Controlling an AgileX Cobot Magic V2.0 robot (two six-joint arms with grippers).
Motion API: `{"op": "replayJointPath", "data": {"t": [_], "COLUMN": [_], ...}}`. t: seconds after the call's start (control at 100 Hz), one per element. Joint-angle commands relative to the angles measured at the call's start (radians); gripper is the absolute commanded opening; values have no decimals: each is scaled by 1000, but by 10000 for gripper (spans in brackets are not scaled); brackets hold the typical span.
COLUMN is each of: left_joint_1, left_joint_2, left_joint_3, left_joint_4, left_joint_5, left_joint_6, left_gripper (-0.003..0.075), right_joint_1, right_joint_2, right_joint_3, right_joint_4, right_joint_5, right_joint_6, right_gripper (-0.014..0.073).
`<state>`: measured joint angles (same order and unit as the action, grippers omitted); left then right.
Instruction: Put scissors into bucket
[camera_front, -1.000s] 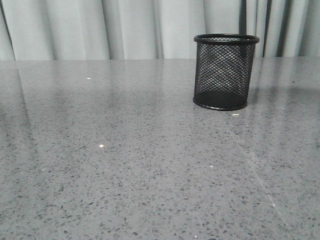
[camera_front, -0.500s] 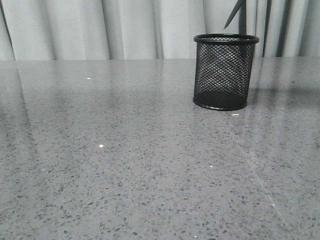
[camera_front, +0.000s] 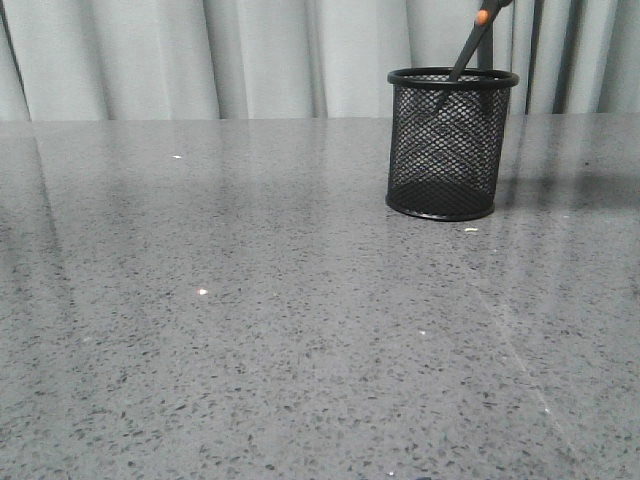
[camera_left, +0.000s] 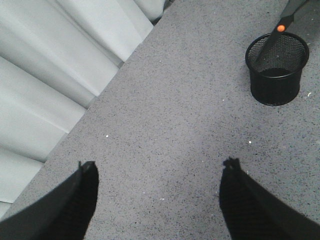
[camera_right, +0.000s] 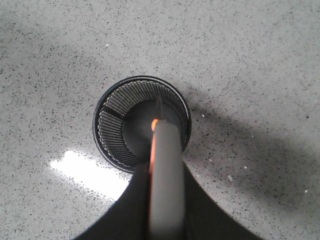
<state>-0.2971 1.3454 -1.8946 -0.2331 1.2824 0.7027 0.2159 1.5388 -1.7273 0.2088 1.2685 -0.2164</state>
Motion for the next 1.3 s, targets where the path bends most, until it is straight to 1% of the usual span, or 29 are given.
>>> {"op": "replayJointPath", "data": {"t": [0.0,0.22,0.48,0.78,0.83,0.88,1.0,1.07,1.17,1.29], "left_joint_1": [2,2,2,2,2,2,2,2,2,2], "left_joint_2": [-27,-25,-25,-25,-25,-25,-25,-25,-25,-25], "left_joint_3": [-31,-31,-31,-31,-31,-31,-31,-31,-31,-31], "left_joint_4": [-26,-26,-26,-30,-30,-30,-30,-30,-30,-30], "left_joint_5": [-27,-30,-30,-30,-30,-30,-30,-30,-30,-30], "left_joint_6": [-12,-12,-12,-12,-12,-12,-12,-12,-12,-12], "left_gripper": [479,479,479,479,479,479,479,479,479,479], "right_joint_1": [5,36,36,36,36,36,36,36,36,36], "right_joint_2": [-21,8,13,13,13,13,13,13,11,5], "right_joint_3": [-29,5,17,17,17,17,17,17,17,7], "right_joint_4": [5,3,-24,-23,-21,-21,-20,-20,-22,-38], "right_joint_5": [27,27,27,27,27,27,27,27,27,27], "right_joint_6": [-1,-1,-1,-1,-1,-1,-1,-1,-1,-1], "right_gripper": [-43,-43,-43,-36,-11,33,190,261,305,305]}}
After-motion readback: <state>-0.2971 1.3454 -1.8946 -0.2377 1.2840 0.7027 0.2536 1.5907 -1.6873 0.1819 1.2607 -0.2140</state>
